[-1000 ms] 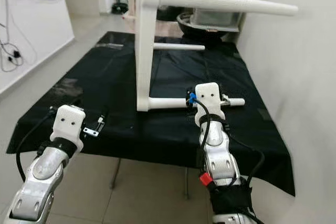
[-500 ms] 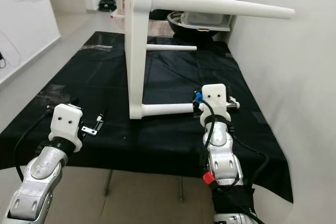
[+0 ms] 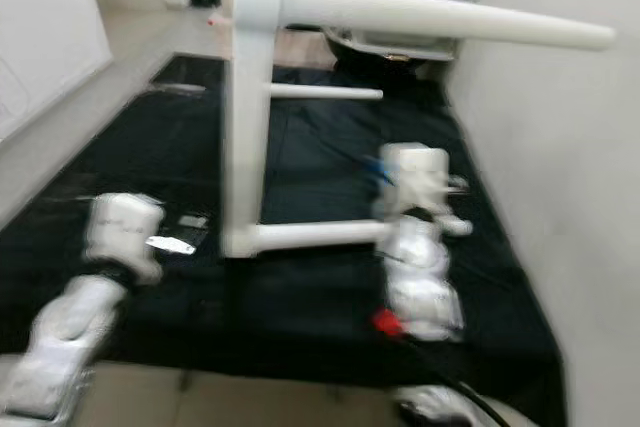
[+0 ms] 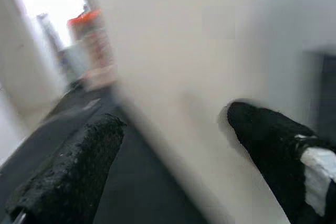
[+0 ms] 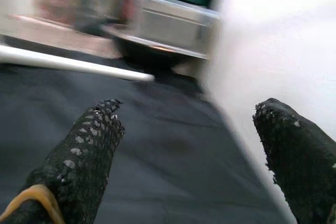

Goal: Building children table

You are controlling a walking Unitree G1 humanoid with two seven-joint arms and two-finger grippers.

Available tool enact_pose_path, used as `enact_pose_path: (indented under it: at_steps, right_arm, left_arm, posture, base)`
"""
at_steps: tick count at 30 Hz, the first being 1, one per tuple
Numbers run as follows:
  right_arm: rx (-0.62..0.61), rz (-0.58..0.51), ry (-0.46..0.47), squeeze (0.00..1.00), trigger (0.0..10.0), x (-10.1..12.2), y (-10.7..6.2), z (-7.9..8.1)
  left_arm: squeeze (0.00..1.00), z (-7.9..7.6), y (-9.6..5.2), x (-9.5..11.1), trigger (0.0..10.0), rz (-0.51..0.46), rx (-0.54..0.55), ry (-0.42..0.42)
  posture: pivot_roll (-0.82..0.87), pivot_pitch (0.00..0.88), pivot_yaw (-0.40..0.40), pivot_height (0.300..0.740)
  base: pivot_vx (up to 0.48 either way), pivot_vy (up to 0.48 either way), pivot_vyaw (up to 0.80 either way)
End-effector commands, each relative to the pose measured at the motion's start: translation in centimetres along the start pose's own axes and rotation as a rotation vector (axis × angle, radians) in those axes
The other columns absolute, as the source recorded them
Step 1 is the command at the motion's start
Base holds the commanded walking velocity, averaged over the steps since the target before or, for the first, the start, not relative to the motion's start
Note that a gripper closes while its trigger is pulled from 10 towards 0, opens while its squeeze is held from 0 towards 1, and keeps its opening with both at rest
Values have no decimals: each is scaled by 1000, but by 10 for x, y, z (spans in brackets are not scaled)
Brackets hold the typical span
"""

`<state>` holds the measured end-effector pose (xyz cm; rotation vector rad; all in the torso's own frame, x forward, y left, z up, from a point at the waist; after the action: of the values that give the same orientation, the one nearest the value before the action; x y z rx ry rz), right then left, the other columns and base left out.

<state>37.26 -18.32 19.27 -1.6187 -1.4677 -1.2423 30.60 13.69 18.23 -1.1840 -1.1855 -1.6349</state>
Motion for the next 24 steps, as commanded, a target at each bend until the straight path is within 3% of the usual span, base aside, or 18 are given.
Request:
enact_pose_path:
  at_steps: [1,13,21,24]
  right_arm:
    - [-39,35,-12,0,10000,-11,0,-11]
    - [-50,25,-20,0,10000,-9,1,-14]
    - [-95,-8,-52,0,10000,-3,5,-27]
    - [-120,-26,-75,0,10000,0,7,-33]
  left_arm:
    - [0,-13,-3,0,10000,-3,-57,-27]
    - [0,-25,-6,-2,10000,3,-117,-43]
    - [0,-32,-4,-4,10000,8,-149,-53]
    - [0,-40,3,-8,10000,18,-190,-97]
  posture:
    - [30,0,-97,740]
    - [28,0,-95,740]
    - [20,0,-91,740]
    - [24,0,-95,740]
  base:
    - [0,0,0]
    - [0,0,0]
    - [0,0,0]
    - [0,0,0]
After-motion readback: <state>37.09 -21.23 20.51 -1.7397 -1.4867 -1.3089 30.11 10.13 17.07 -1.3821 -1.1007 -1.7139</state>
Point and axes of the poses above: a point about 5 cm out from each wrist's last joint towards the gripper, its own y axis pointing out of the wrist towards the gripper, its own x axis along the axis of the wrist's last joint, z = x × y, the point moved 4 cm from there along y, pointing out of the wrist towards the gripper, and after that the axes turned 7 degrees about -y, right-handed, at the moved point
